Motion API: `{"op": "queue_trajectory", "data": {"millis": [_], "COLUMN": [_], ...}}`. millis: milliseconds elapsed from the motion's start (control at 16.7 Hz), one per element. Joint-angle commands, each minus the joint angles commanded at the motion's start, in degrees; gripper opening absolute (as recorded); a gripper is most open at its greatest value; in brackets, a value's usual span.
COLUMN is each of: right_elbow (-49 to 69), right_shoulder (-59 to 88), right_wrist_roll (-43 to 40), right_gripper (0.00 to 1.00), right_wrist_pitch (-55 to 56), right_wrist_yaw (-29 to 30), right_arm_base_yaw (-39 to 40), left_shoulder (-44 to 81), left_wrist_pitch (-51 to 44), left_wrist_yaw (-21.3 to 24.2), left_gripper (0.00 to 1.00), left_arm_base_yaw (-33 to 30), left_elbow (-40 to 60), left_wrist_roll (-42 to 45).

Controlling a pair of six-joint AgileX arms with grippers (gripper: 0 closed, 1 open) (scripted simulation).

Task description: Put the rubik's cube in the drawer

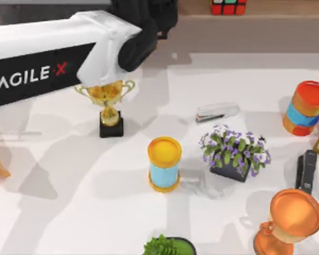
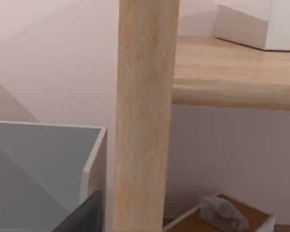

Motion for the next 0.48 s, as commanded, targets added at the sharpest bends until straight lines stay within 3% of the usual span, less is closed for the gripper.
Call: {"op": "queue_trajectory", "data": {"millis": [240,480], "right_elbow": [0.0,0.0], "right_shoulder": [0.0,0.0], "right_wrist_roll": [0.0,0.0], "right_gripper": [1.0,1.0], "right_wrist_pitch": [0.0,0.0], "right_wrist_yaw": [0.0,0.0], "right_arm_base_yaw": [0.0,0.0], "left_shoulder": [19.7,30.1], "left_wrist_pitch": [4.1,5.4], "left_wrist_yaw": [-6.0,-8.8], "left_gripper": [1.0,1.0], "left_arm_base_yaw": [-6.7,-10.4], "left_elbow": [12.5,18.3], "left_wrist_roll": [-0.9,-1.6]}}
